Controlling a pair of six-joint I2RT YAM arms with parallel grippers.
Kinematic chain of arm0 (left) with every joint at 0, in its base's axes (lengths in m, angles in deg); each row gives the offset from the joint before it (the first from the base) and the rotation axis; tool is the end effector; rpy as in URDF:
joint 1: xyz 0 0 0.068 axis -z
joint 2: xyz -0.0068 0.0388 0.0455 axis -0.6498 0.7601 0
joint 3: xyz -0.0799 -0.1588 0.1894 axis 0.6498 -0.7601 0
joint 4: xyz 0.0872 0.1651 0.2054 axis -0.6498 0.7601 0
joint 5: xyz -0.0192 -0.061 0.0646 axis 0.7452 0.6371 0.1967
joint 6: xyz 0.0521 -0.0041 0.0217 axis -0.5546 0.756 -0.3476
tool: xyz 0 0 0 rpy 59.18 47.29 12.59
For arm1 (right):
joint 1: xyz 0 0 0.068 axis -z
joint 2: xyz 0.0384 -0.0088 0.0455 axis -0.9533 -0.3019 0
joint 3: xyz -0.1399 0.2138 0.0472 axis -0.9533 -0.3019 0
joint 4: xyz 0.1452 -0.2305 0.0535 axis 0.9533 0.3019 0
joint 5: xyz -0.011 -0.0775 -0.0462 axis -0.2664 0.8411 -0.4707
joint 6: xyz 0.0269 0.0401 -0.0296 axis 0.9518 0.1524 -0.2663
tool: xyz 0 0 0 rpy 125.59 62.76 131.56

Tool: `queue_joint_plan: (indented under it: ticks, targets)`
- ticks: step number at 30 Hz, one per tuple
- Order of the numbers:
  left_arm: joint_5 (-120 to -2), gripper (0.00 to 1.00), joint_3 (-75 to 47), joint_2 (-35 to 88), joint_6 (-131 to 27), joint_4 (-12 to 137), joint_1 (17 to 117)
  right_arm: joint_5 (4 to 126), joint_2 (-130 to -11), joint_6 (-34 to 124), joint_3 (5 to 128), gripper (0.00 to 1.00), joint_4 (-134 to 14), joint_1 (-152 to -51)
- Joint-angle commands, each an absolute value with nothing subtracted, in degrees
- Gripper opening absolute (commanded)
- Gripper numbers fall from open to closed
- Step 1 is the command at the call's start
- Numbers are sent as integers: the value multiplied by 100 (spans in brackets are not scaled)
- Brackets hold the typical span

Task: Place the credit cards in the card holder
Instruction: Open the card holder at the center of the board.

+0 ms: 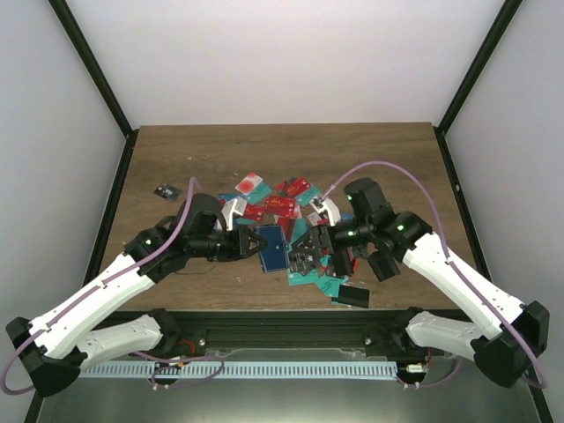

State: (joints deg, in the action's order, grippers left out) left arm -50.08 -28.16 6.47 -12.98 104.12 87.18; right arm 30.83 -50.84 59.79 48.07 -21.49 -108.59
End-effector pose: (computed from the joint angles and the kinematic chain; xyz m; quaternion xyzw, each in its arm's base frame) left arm 0.1461 -0.1736 0.3229 0.0423 0.8861 -0.4266 0.1763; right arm 0.1803 0.1644 0.3039 -0.2476 0.8335 0.4649 0.1671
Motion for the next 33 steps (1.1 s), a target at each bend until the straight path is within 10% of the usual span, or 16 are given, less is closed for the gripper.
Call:
queue_joint_plan:
  ticks: [1,20,33]
  targets:
    - [-4939,4,-2874,673,-1297,10314,8732,3475,-5337,6192,4969,59,-2305,-11258]
    - [-4876,4,-2903,775,-1342,10310,8730,4244,-5812,6364,5374,36,-2278,-11690]
    - [-4964,4,-2962,809,-1402,10304,8733,4151,-5785,6342,5030,1,-2242,-11691]
